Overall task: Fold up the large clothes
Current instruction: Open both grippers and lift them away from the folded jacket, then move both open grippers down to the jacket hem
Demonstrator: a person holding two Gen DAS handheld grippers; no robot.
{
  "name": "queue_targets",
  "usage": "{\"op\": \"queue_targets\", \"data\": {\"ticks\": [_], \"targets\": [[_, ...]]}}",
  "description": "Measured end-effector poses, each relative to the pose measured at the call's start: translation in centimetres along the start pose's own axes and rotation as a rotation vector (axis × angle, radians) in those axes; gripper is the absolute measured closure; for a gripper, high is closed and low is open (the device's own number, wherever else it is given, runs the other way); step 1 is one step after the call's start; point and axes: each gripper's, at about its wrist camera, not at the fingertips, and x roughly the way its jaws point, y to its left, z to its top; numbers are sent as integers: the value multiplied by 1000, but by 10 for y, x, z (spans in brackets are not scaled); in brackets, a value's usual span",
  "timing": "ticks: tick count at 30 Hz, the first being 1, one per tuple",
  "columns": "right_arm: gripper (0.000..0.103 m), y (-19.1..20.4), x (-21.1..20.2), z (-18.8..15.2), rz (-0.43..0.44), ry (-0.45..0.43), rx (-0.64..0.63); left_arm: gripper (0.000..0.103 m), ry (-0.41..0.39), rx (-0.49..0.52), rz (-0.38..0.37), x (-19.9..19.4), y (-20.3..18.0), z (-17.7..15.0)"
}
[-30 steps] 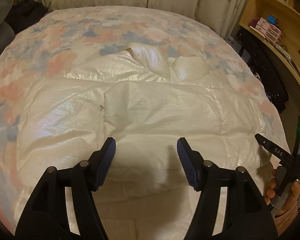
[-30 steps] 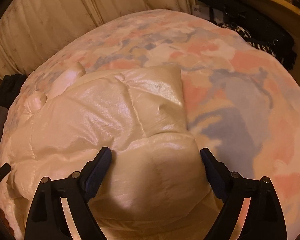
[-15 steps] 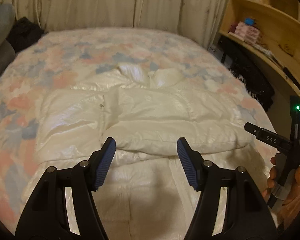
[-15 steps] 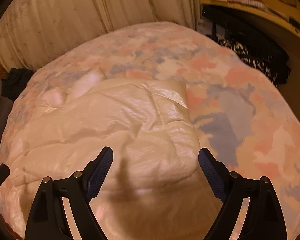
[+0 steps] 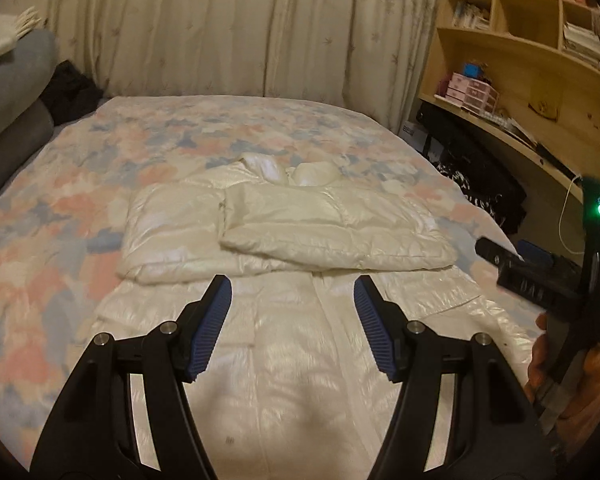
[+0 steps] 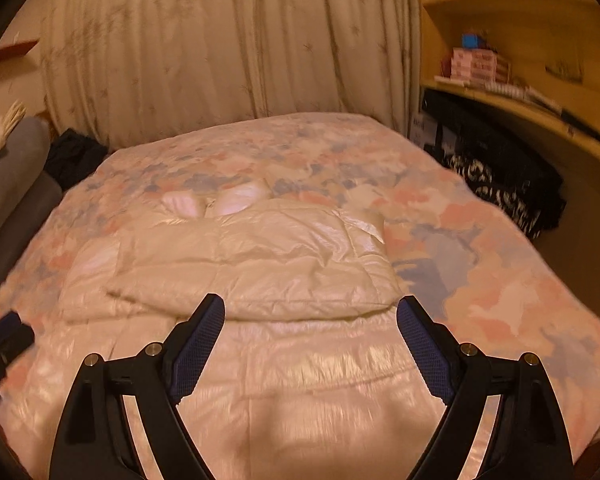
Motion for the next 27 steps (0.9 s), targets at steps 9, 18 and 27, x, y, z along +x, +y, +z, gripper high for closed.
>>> {"op": "queue_targets", "data": {"ticks": [9, 18, 27], "targets": [[14, 31, -92, -50, -7, -143, -126, 42, 28, -3, 79, -51, 29, -30], [14, 28, -131, -112, 2, -84, -196, 42, 165, -69, 220, -73, 97, -81], [14, -37, -123, -173, -59, 153, -188, 42, 330, -272, 155, -81, 177, -122]]}}
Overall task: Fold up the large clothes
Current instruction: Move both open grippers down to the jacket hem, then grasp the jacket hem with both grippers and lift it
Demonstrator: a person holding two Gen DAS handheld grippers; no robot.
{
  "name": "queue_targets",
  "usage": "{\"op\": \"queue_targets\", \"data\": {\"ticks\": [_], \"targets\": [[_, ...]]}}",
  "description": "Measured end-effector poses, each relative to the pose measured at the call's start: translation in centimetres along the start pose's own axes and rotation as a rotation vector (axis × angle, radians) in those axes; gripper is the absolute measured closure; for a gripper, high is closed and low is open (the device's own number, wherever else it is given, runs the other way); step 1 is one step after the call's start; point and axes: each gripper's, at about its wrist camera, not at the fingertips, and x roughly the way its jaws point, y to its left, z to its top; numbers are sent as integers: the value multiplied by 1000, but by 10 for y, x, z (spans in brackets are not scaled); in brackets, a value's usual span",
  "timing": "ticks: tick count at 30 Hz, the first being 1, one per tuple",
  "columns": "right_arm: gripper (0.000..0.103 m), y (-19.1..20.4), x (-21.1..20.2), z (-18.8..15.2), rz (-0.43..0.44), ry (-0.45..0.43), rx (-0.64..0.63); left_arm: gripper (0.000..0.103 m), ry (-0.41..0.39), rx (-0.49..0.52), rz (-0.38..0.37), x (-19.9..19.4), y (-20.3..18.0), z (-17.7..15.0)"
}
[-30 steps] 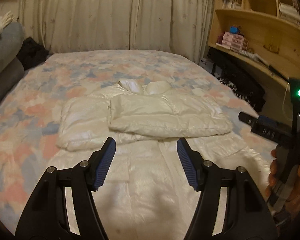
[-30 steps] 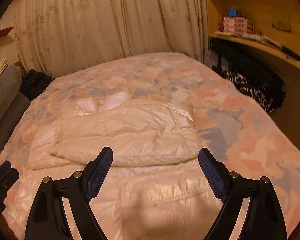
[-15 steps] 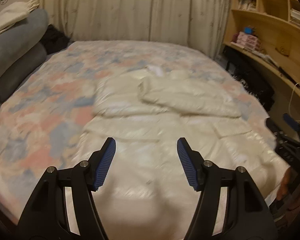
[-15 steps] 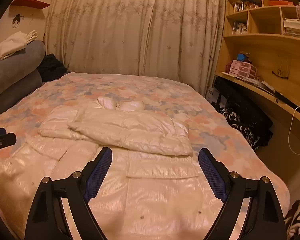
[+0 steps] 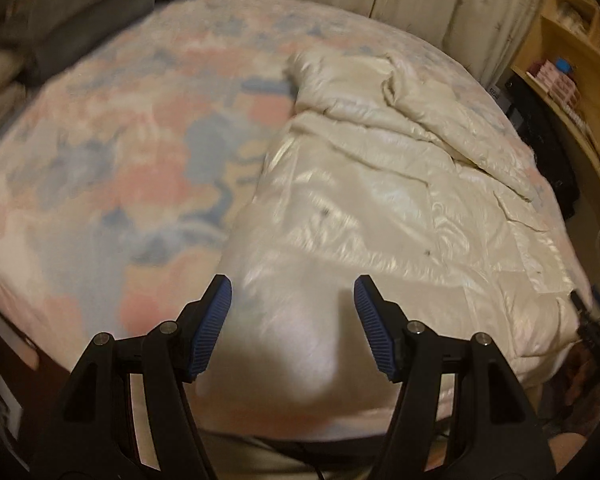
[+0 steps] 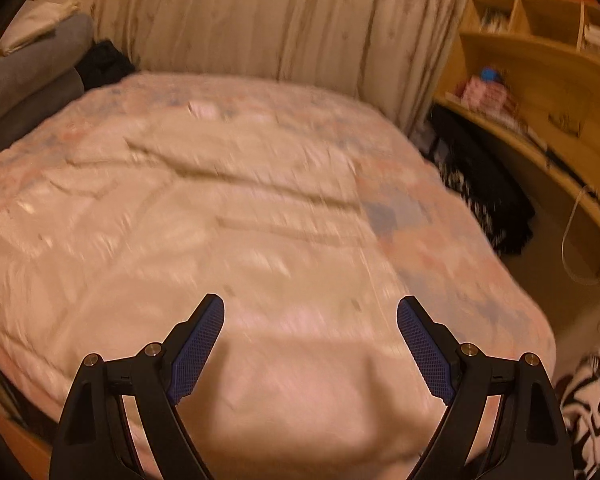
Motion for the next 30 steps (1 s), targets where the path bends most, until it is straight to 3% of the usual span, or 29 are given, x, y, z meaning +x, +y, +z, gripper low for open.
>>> {"op": "queue_targets", "data": {"ticks": [6, 14, 17, 21, 25, 30], "targets": [[14, -73, 12, -18, 48, 93, 141, 41, 40, -10, -113, 6, 17, -4], [13, -143, 33, -36, 87, 167, 315, 25, 92, -40, -173, 26, 23, 1], [14, -152, 47, -44, 140, 205, 378, 22, 114, -42, -195, 34, 26, -2], [14, -164, 72, -60, 299, 257, 519, 21, 131, -85, -263, 44, 36, -3], [15, -161, 90, -60, 372, 285, 585, 18, 136, -108, -310, 51, 42, -4], [33, -148, 98, -54, 422, 276, 591, 7, 144, -121, -333, 62, 39, -2]]}}
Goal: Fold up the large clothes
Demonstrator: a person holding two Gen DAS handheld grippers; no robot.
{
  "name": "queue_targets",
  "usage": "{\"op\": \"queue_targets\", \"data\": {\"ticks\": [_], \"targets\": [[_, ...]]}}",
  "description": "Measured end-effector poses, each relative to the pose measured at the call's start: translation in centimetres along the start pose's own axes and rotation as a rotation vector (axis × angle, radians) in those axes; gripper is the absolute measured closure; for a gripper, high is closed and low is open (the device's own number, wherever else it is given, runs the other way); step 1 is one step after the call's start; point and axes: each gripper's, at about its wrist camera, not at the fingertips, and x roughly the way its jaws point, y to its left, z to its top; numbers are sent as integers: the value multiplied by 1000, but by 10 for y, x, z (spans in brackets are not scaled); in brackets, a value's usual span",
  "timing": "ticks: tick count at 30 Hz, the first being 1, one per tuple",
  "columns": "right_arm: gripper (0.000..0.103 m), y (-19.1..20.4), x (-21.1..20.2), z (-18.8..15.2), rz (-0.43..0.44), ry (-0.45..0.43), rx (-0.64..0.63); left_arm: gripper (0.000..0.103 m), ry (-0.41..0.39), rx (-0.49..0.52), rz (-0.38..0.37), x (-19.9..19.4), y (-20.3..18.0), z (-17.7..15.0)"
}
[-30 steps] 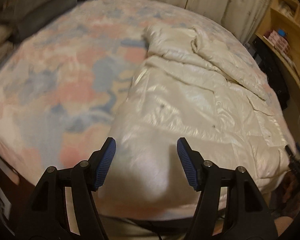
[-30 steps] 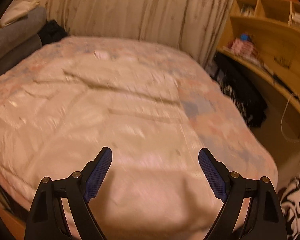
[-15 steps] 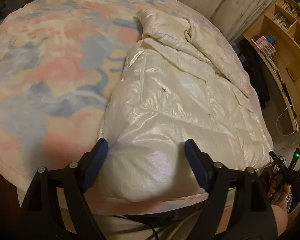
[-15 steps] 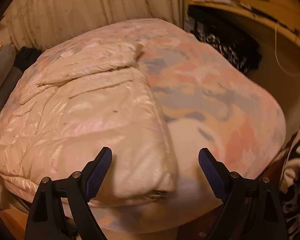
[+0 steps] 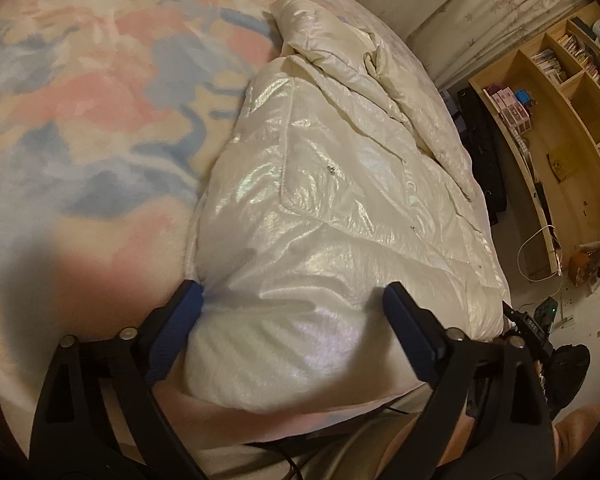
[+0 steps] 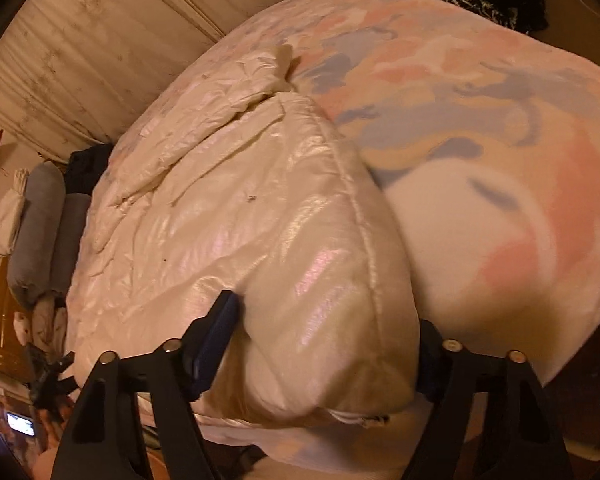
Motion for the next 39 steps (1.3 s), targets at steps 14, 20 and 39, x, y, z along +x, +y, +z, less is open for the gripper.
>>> {"op": "queue_targets", "data": {"ticks": [14, 20, 39], "targets": [[81, 48, -12, -11, -46, -94, -66, 72, -122, -131, 112, -3, -21, -7], [86, 85, -59, 3, -34, -226, -122, 91, -224, -48, 188, -34, -68, -5], [87, 135, -162, 69, 120, -452, -89, 93, -319, -80, 22, -148, -132, 49]]}}
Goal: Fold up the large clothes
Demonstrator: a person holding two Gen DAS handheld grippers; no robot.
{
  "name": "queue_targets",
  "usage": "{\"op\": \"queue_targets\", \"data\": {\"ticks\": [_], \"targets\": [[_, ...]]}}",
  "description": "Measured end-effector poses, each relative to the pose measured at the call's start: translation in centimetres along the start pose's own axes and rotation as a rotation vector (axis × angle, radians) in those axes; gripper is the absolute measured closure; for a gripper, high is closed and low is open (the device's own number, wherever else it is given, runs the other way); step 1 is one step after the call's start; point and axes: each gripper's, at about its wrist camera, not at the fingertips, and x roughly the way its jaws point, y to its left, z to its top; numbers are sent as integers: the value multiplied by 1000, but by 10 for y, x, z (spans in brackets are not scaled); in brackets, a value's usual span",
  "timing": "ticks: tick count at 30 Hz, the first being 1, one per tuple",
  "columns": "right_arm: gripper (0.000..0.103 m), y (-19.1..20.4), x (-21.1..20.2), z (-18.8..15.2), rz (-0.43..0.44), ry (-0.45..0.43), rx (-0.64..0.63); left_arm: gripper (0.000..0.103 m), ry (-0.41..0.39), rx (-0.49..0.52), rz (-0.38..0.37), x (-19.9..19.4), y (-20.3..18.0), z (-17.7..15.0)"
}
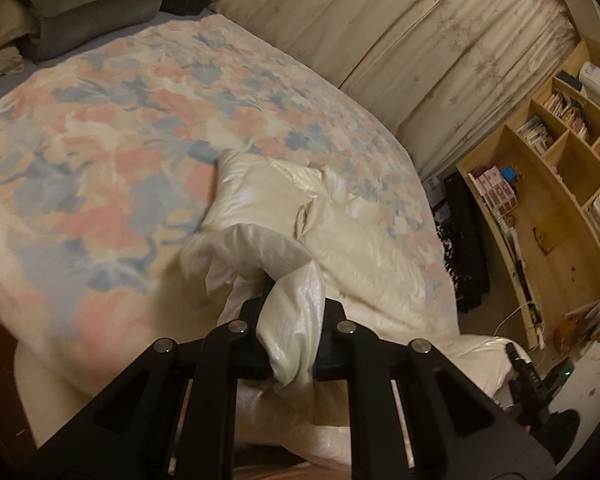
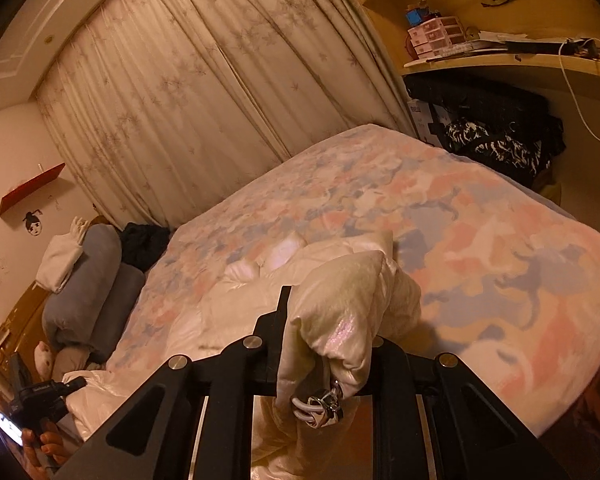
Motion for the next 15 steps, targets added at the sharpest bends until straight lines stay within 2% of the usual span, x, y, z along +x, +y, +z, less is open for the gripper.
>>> {"op": "queue_targets", "data": {"ticks": [4, 9, 11, 13, 15], "targets": [[87, 2, 47, 33, -3, 16, 40, 93, -17, -30, -4, 40, -4, 41], [86, 6, 140, 82, -66, 39, 71, 89, -34, -44, 11, 122, -6, 97], [82, 10, 183, 95, -96, 62, 48, 80, -7, -42, 3, 157, -5, 116], [69, 12, 220, 104, -110, 74, 21, 51, 28, -78, -15, 186, 0, 131], [49, 16, 253, 110, -88, 95, 15, 43, 45, -137, -30, 211, 6, 144]]}}
